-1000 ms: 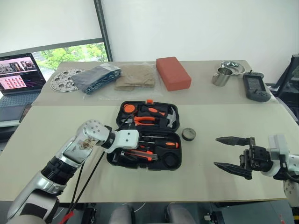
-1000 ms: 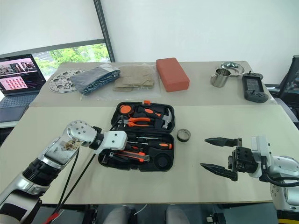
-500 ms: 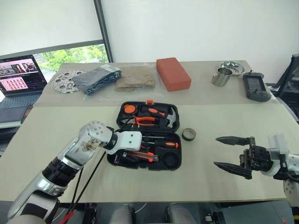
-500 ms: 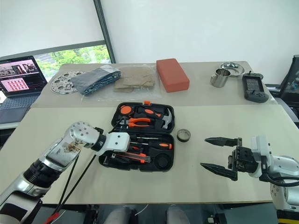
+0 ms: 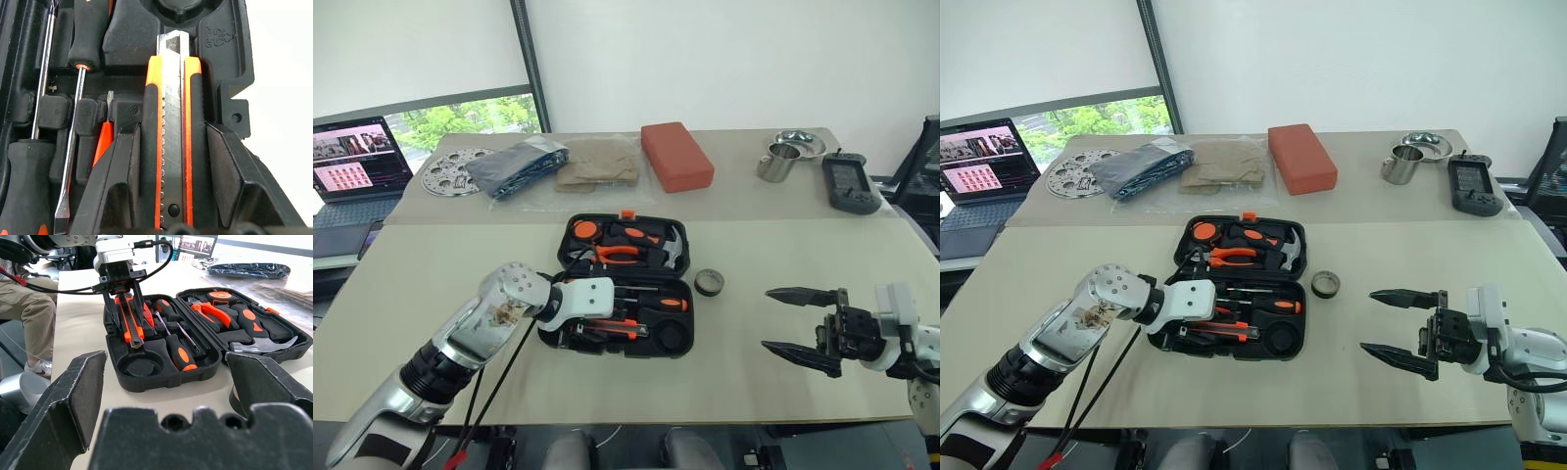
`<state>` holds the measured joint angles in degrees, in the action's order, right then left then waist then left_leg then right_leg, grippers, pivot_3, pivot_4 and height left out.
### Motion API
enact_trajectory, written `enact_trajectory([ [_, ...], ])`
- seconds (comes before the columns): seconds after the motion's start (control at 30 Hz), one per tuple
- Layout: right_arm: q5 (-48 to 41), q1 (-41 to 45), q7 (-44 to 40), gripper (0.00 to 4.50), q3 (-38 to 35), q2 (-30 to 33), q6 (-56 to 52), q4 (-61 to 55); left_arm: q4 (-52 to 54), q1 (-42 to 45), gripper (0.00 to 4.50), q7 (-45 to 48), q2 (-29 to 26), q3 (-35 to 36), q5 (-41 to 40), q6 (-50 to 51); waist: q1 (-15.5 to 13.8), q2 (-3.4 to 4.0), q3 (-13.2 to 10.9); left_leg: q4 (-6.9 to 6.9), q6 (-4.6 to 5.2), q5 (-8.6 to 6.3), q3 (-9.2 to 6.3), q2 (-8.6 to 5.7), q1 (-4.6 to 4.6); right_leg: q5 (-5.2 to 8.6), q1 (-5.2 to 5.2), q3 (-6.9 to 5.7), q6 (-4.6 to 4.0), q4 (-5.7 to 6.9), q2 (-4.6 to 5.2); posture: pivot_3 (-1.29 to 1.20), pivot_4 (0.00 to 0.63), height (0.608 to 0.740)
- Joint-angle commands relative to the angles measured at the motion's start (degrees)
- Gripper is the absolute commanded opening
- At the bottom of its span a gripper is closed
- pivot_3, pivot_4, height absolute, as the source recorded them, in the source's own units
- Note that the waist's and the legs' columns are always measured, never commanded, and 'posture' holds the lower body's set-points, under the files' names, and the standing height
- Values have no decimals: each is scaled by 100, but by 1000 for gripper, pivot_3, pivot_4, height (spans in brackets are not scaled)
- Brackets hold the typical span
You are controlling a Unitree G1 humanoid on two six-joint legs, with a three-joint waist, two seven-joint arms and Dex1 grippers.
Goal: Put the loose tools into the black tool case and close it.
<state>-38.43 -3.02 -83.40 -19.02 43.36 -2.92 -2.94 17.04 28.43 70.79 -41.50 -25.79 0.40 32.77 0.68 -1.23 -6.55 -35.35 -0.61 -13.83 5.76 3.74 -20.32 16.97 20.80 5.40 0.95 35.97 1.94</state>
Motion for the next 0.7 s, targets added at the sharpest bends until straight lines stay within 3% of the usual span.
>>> enact_trajectory([
  [0.03, -55, 23, -12, 4500, -163, 15, 136, -112, 5, -179, 1485, 96, -120, -216, 6, 5, 1, 0, 0, 0, 0, 0, 0, 0, 0, 0, 0, 0, 0, 0, 0, 0, 150, 740],
  [0.07, -58, 14, -15, 4500, -168, 18, 132, -114, 8, -182, 2488, 48, -104, -201, 16, -4, 3, 0, 0, 0, 0, 0, -1, 0, 0, 0, 0, 0, 0, 0, -1, 0, 150, 740],
  [0.27, -35, 7, -26, 4500, -168, 29, 143, -93, 180, -29, 4469, 38, -127, 98, -224, 172, 19, 0, 0, 0, 6, -4, -3, 4, -1, 2, -1, 7, -2, -3, -9, 0, 150, 740],
  [0.57, -5, -7, -34, 4500, -164, 26, 170, -71, 572, 393, 4469, 119, -143, 1047, -1315, 743, -7, 7, 3, -3, 7, -4, -37, 4, -20, 12, 3, 20, -6, -11, -31, 0, 150, 740],
  [0.7, 14, 18, -20, 4500, -135, -3, 195, -53, 100, 202, 3321, 112, 116, 1086, -1387, -197, -2, 3, 1, -15, 7, -4, -49, 5, -21, 13, 1, 20, -6, -6, -36, 0, 150, 740],
])
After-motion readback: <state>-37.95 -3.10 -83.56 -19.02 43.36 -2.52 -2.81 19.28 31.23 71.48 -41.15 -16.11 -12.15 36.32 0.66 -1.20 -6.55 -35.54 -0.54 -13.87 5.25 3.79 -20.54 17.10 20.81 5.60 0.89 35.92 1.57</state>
